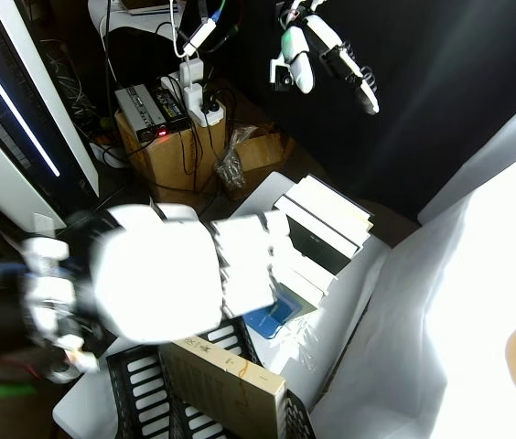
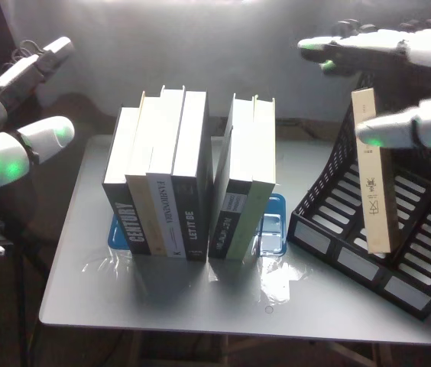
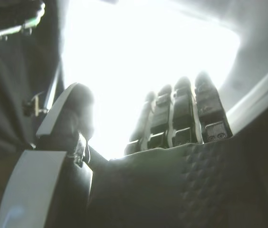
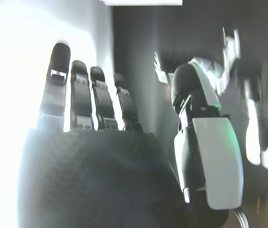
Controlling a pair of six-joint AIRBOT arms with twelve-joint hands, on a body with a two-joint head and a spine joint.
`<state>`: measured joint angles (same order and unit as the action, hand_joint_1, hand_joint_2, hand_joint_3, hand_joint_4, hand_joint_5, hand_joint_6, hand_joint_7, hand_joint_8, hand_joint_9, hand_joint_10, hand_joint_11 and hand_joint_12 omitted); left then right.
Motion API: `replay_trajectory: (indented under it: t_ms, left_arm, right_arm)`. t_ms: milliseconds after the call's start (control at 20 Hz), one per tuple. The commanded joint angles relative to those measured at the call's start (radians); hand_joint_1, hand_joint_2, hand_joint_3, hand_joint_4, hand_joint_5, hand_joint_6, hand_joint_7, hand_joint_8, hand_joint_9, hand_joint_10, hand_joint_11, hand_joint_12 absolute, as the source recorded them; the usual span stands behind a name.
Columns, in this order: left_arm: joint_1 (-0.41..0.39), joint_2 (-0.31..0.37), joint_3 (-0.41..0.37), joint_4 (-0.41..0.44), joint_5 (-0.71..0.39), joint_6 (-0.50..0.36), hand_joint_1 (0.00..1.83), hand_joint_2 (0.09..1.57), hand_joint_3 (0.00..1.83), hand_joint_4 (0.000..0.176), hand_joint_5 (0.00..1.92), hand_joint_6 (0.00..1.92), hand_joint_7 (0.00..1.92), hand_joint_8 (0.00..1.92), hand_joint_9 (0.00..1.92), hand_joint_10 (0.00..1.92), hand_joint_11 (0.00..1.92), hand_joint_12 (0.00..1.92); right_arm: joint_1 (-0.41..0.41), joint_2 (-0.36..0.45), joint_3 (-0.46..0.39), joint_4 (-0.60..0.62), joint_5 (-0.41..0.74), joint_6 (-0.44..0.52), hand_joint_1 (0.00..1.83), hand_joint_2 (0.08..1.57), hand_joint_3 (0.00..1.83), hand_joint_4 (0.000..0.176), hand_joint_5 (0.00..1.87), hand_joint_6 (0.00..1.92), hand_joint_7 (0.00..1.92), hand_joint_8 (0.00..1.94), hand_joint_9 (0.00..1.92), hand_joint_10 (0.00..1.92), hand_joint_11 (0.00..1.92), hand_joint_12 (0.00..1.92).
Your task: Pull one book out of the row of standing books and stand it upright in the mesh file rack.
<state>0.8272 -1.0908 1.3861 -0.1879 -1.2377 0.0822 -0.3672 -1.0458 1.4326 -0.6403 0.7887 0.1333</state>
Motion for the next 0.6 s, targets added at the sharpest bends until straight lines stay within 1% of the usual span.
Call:
replay_trajectory:
  t_ms: [0,50,100,150,200,250,300,350,400,450,500,550]
  left_arm:
    - [-0.006,0.017,-0.001,-0.017,-0.137,-0.005,0.41,1.52,0.0,0.038,0.0,0.0,0.0,0.0,0.0,0.0,0.0,0.0]
    - [-0.008,0.022,-0.006,-0.006,-0.151,-0.005,0.41,1.52,0.0,0.039,0.0,0.0,0.0,0.0,0.0,0.0,0.0,0.0]
    - [-0.008,0.024,-0.01,0.003,-0.164,-0.005,0.55,1.51,0.0,0.031,0.0,0.0,0.0,0.0,0.0,0.0,0.0,0.0]
    - [-0.009,0.026,-0.013,0.009,-0.178,-0.005,0.58,1.47,0.0,0.054,0.0,0.0,0.0,0.0,0.0,0.0,0.0,0.0]
    - [-0.01,0.033,-0.021,0.016,-0.193,-0.005,0.53,1.47,0.0,0.063,0.0,0.0,0.03,0.01,0.03,0.01,0.02,0.01]
    - [-0.01,0.044,-0.034,0.024,-0.211,-0.005,0.45,1.49,0.0,0.059,0.0,0.0,0.02,0.0,0.05,0.01,0.03,0.02]
    - [-0.009,0.053,-0.045,0.031,-0.227,-0.005,0.42,1.49,0.0,0.074,0.0,0.0,0.0,0.0,0.07,0.0,0.01,0.2]
    - [-0.009,0.062,-0.056,0.04,-0.249,-0.005,0.38,1.49,0.0,0.068,0.0,0.0,0.0,0.0,0.08,0.0,0.0,0.32]
    - [-0.009,0.068,-0.064,0.045,-0.266,-0.005,0.35,1.5,0.0,0.055,0.0,0.0,0.0,0.0,0.09,0.0,0.0,0.4]
    - [-0.009,0.075,-0.072,0.05,-0.279,-0.005,0.41,1.47,0.0,0.06,0.0,0.0,0.0,0.0,0.09,0.0,0.0,0.43]
    - [-0.009,0.085,-0.082,0.057,-0.294,-0.005,0.55,1.42,0.0,0.064,0.0,0.0,0.0,0.0,0.12,0.01,0.0,0.42]
    - [-0.009,0.091,-0.09,0.061,-0.308,-0.005,0.57,1.36,0.0,0.074,0.0,0.0,0.0,0.0,0.13,0.01,0.0,0.46]
  right_arm:
    - [-0.019,0.033,-0.014,0.117,0.176,-0.024,0.75,1.3,0.0,0.022,0.0,0.0,0.0,0.0,0.26,0.57,0.0,1.15]
    - [-0.06,0.061,-0.05,0.188,0.241,-0.059,0.76,1.3,0.0,0.021,0.0,0.0,0.0,0.0,0.22,0.68,0.0,1.16]
    - [-0.092,0.085,-0.079,0.234,0.293,-0.08,0.72,1.23,0.0,0.015,0.0,0.0,0.05,0.01,0.12,0.55,0.0,1.2]
    - [-0.117,0.104,-0.102,0.266,0.33,-0.093,0.71,1.24,0.0,0.016,0.0,0.0,0.11,0.01,0.16,0.44,0.0,1.23]
    - [-0.141,0.124,-0.127,0.295,0.371,-0.107,0.73,1.26,0.0,0.0,0.0,0.0,0.16,0.01,0.26,0.41,0.0,1.29]
    - [-0.168,0.143,-0.154,0.321,0.409,-0.12,0.75,1.26,0.0,0.0,0.0,0.0,0.38,0.1,0.39,0.55,0.03,1.41]
    - [-0.187,0.155,-0.171,0.34,0.438,-0.129,0.77,1.26,0.0,0.0,0.0,0.0,0.43,0.13,0.4,0.64,0.02,1.46]
    - [-0.215,0.171,-0.195,0.369,0.478,-0.15,0.72,1.28,0.01,0.0,0.0,0.0,0.37,0.1,0.38,0.64,0.01,1.47]
    - [-0.236,0.184,-0.214,0.393,0.511,-0.168,0.6,1.31,0.02,0.0,0.0,0.0,0.19,0.03,0.32,0.61,0.01,1.47]
    - [-0.253,0.194,-0.231,0.413,0.54,-0.185,0.5,1.32,0.01,0.0,0.08,0.03,0.18,0.02,0.25,0.57,0.0,1.38]
    - [-0.281,0.21,-0.253,0.442,0.584,-0.211,0.55,1.27,0.0,0.0,0.01,0.01,0.16,0.01,0.24,0.55,0.0,1.42]
    - [-0.305,0.223,-0.27,0.46,0.613,-0.229,0.57,1.26,0.0,0.0,0.0,0.0,0.16,0.01,0.24,0.54,0.0,1.43]
